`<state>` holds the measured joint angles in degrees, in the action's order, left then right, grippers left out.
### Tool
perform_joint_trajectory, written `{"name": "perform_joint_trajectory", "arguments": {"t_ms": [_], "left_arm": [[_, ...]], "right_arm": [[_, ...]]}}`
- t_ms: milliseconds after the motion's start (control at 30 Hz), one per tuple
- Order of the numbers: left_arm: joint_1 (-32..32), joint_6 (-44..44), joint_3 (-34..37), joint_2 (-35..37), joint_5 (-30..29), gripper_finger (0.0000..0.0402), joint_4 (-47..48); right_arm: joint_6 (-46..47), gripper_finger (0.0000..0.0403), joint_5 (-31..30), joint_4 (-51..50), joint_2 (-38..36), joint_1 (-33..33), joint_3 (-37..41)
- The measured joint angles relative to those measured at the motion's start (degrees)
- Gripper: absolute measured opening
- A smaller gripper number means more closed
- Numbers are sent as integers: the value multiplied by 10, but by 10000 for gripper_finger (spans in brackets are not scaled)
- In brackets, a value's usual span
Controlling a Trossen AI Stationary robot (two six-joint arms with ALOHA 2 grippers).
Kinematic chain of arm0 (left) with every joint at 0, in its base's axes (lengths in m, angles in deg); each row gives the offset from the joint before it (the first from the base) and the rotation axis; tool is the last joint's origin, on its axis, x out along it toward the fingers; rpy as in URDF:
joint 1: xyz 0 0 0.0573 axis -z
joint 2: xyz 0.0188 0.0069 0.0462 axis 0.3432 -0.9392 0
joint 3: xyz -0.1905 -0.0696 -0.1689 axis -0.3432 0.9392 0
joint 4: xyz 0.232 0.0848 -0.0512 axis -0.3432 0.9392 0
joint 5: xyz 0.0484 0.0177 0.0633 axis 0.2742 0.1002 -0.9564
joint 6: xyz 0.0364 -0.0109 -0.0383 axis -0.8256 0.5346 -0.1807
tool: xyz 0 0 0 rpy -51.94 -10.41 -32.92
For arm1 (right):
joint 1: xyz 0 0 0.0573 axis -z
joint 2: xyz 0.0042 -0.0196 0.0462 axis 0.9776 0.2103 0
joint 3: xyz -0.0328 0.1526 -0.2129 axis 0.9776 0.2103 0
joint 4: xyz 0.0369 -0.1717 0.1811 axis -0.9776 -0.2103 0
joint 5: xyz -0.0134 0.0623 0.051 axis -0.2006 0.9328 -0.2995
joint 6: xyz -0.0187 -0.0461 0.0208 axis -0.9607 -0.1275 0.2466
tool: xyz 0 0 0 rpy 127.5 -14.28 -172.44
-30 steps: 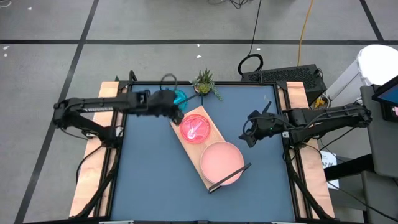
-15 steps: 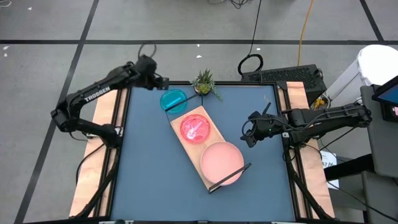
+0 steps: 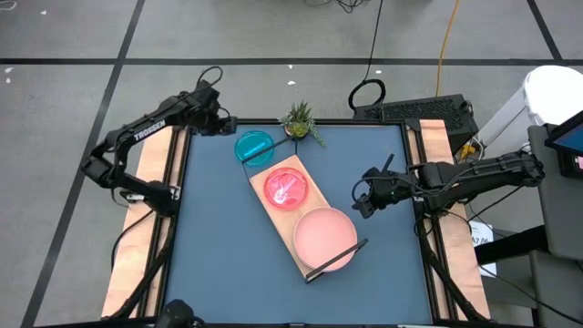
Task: Place and stack plates onto a shelf
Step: Stack the small blue plate on the small pink plate on the shelf
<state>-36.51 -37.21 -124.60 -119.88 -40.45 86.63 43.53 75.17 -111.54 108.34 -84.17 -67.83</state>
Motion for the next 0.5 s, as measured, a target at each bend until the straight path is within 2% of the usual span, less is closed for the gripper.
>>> {"name": "perform_joint_trajectory", "arguments": {"t_ms": [500], "left_arm": [[8,48,157,-2,33,230,-182]], "right_arm": [[-5,102,-3,5,0,0,2]]}}
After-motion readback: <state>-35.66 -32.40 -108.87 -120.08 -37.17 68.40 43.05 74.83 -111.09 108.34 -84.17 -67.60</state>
